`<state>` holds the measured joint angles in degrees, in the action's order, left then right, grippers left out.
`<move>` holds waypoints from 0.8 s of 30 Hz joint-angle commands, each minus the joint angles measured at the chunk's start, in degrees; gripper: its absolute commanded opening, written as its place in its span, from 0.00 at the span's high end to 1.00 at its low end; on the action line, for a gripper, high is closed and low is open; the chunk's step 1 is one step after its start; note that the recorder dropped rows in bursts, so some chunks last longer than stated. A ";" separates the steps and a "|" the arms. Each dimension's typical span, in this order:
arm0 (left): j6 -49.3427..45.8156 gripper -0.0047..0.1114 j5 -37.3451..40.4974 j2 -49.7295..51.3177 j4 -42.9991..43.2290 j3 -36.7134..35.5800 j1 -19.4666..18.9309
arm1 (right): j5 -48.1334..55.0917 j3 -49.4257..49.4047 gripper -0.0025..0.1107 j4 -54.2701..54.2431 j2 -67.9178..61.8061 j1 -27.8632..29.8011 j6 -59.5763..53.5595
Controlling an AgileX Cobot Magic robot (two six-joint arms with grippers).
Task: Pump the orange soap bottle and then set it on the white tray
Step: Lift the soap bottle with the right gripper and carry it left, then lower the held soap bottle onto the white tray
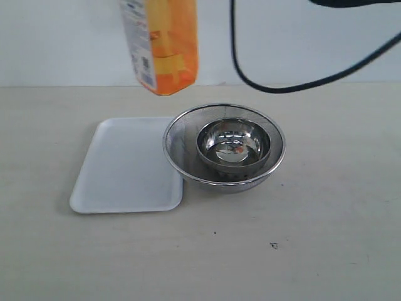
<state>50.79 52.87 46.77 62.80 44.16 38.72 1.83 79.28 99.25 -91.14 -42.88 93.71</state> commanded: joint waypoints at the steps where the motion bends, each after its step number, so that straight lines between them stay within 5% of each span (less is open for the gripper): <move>1: 1.01 0.92 2.20 -5.83 -1.76 -2.32 0.22 | 0.31 7.01 0.98 0.70 -5.77 -3.80 0.87; 14: -0.99 0.92 4.60 -16.14 -5.42 -10.84 0.22 | 3.44 11.57 0.98 0.70 -20.83 -6.28 5.97; 24: -0.99 0.92 -1.18 -16.14 -6.99 -12.12 0.22 | 3.39 11.57 0.98 0.70 -26.00 -6.28 5.86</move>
<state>49.95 53.13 30.87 56.56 32.37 38.72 4.37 89.53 99.51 -117.54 -49.21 99.44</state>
